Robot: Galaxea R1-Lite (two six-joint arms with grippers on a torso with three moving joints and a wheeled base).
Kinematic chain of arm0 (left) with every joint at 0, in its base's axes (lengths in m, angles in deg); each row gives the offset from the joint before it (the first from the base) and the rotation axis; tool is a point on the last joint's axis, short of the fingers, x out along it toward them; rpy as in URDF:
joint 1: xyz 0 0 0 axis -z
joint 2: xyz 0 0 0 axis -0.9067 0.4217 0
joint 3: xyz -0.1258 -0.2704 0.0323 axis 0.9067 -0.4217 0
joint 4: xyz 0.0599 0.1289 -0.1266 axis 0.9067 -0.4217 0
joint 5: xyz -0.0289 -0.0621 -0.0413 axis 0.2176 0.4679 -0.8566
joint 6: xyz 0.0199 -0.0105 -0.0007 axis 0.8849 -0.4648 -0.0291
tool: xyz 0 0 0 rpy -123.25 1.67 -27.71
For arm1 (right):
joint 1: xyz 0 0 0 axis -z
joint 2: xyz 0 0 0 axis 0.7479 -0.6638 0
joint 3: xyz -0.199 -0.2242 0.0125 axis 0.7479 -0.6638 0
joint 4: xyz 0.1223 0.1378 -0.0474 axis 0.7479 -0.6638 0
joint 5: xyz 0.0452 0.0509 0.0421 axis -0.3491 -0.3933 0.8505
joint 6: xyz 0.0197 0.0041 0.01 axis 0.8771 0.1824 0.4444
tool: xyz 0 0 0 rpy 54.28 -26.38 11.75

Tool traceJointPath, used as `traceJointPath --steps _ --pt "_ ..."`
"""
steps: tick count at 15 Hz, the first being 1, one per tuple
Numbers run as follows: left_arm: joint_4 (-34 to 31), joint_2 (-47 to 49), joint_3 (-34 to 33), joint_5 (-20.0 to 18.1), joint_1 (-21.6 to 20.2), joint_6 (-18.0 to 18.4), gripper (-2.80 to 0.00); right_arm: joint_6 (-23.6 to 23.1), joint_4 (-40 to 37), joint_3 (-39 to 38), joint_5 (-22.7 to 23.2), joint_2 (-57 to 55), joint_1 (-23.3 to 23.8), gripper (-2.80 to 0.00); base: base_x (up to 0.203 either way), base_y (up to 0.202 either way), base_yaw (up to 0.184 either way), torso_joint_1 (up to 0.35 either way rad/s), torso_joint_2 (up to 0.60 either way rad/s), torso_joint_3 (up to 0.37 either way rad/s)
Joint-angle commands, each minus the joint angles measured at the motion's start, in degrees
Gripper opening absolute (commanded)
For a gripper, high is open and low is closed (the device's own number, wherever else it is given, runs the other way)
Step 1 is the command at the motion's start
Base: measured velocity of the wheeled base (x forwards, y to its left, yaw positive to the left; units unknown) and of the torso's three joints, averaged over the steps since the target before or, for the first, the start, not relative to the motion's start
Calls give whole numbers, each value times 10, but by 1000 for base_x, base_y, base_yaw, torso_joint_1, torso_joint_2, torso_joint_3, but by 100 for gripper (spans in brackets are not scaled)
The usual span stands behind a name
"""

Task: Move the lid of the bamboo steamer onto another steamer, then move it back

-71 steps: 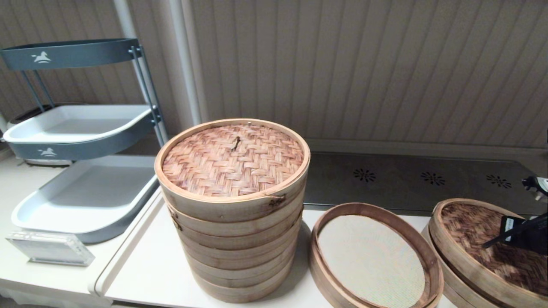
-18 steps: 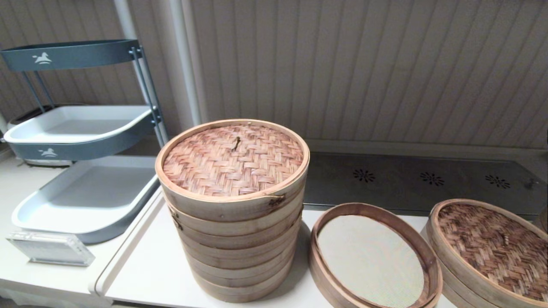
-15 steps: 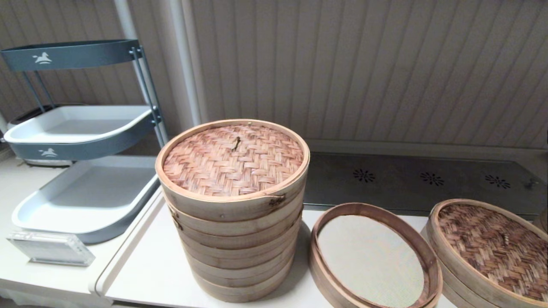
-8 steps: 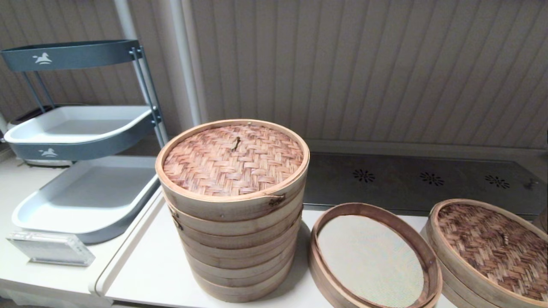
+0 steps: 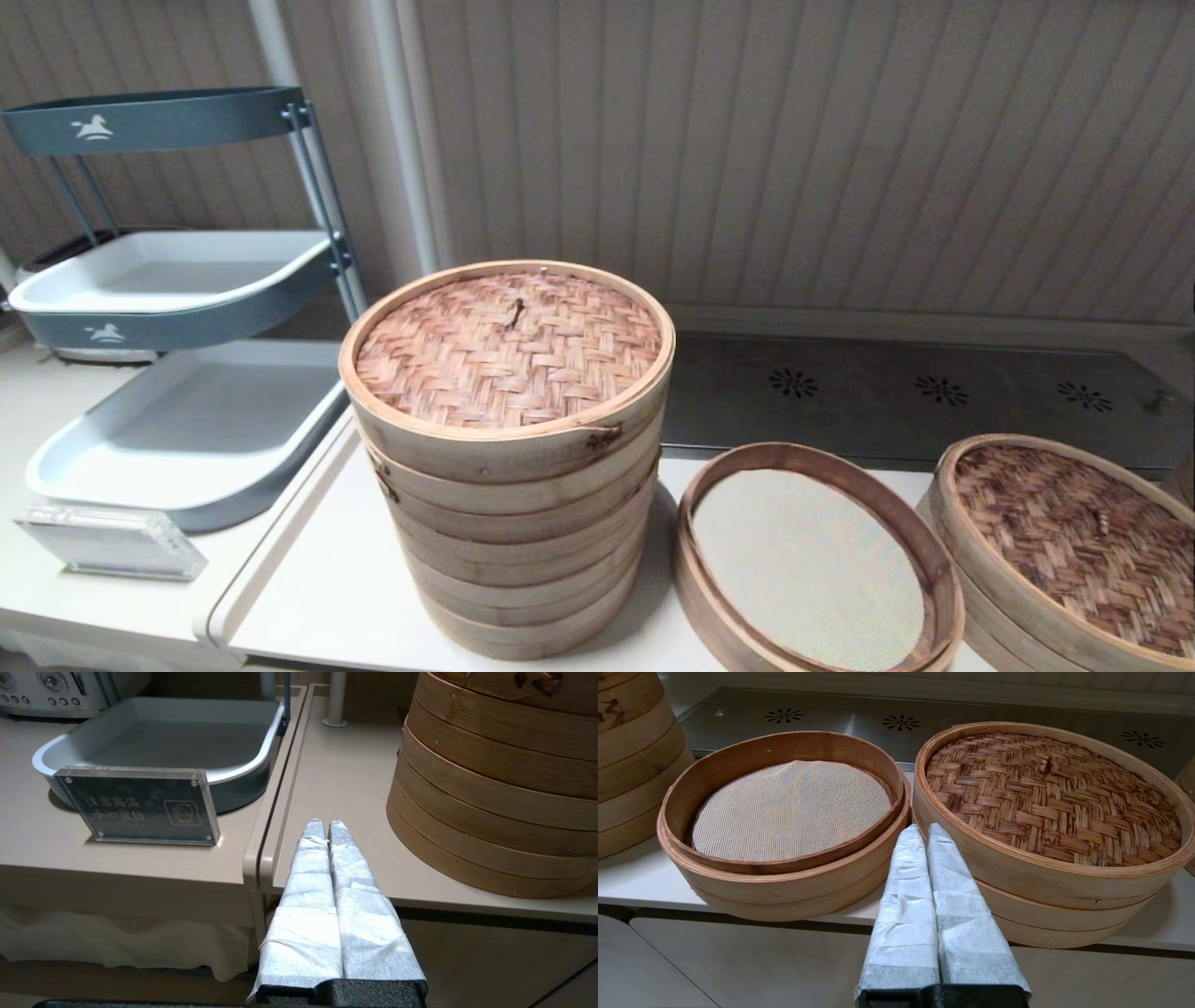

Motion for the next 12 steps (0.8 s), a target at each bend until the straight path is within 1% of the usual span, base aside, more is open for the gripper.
traceJointPath --steps 1,12 --pt "0 1 -2 0 0 0 -280 -1 -1 0 0 -1 0 -280 0 0 0 0 0 0" --pt "0 1 -2 0 0 0 -280 4 -1 -1 1 -3 0 -280 0 0 0 0 0 0"
